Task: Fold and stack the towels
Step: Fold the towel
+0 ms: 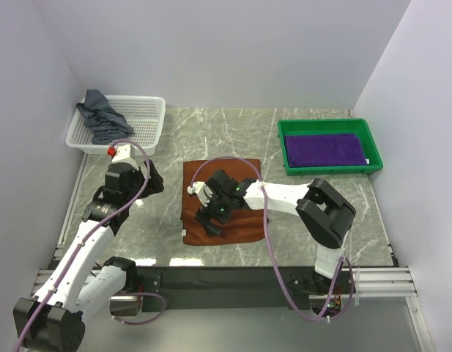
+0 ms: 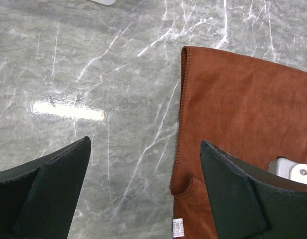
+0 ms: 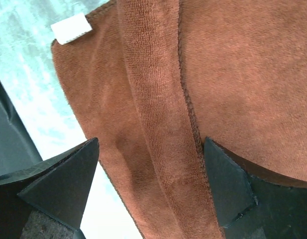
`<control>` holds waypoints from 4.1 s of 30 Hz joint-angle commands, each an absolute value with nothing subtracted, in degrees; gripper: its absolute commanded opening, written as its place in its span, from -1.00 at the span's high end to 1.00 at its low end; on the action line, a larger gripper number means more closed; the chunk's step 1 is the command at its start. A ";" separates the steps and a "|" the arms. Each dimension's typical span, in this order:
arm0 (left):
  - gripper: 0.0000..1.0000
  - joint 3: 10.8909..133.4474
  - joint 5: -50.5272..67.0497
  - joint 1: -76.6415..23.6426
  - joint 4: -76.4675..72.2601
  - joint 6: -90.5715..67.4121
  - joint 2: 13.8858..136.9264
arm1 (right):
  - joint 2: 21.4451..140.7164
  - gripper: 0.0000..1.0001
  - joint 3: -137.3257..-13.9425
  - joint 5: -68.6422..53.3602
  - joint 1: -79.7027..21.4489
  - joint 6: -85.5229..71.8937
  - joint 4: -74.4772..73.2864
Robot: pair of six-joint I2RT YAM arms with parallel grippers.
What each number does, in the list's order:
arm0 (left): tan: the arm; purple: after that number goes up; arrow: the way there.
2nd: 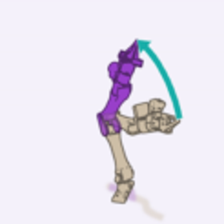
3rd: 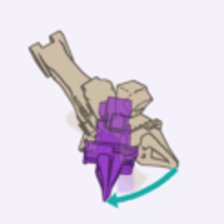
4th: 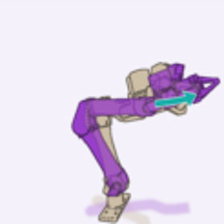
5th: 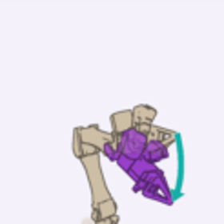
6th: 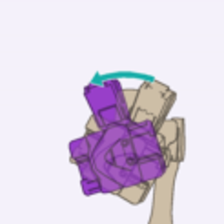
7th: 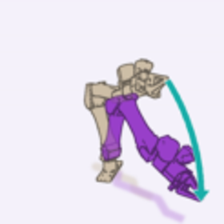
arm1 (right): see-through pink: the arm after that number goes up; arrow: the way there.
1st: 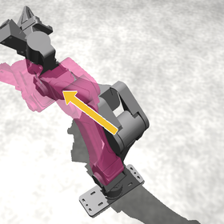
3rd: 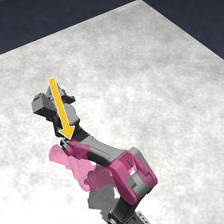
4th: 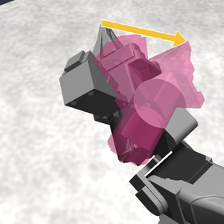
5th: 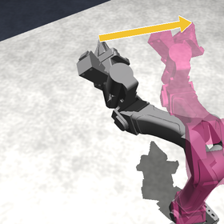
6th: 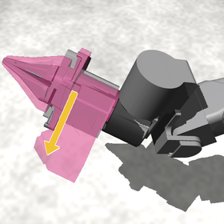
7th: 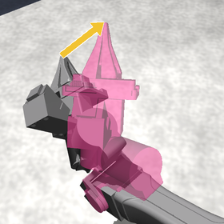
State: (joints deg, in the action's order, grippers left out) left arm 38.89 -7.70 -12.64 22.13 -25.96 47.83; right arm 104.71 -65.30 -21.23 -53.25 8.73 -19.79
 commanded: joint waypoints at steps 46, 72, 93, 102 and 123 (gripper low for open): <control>-0.70 39.63 2.29 -20.03 10.99 -42.00 59.92 | 78.92 -0.10 -51.68 -7.24 -41.25 -9.74 -18.83; -0.27 90.59 -0.45 -16.70 17.14 -40.34 125.33 | 122.95 0.19 -88.93 -12.66 -19.87 -20.13 -16.61; -0.52 45.65 -8.96 -24.78 15.46 -48.42 73.49 | 99.14 -0.24 -65.05 -8.27 -27.42 -12.13 -16.17; -0.45 31.04 -8.44 -27.86 16.60 -53.26 59.26 | 100.37 -0.17 -62.32 -7.65 -30.14 -9.24 -14.59; -0.44 27.77 -5.98 -28.04 18.19 -55.28 54.31 | 84.82 -0.04 -46.86 -11.85 -33.14 -14.22 -12.92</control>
State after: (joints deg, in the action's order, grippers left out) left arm 27.22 -6.85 -27.86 18.74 -54.39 54.48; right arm 86.32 -49.50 -9.17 -33.01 -10.28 -13.78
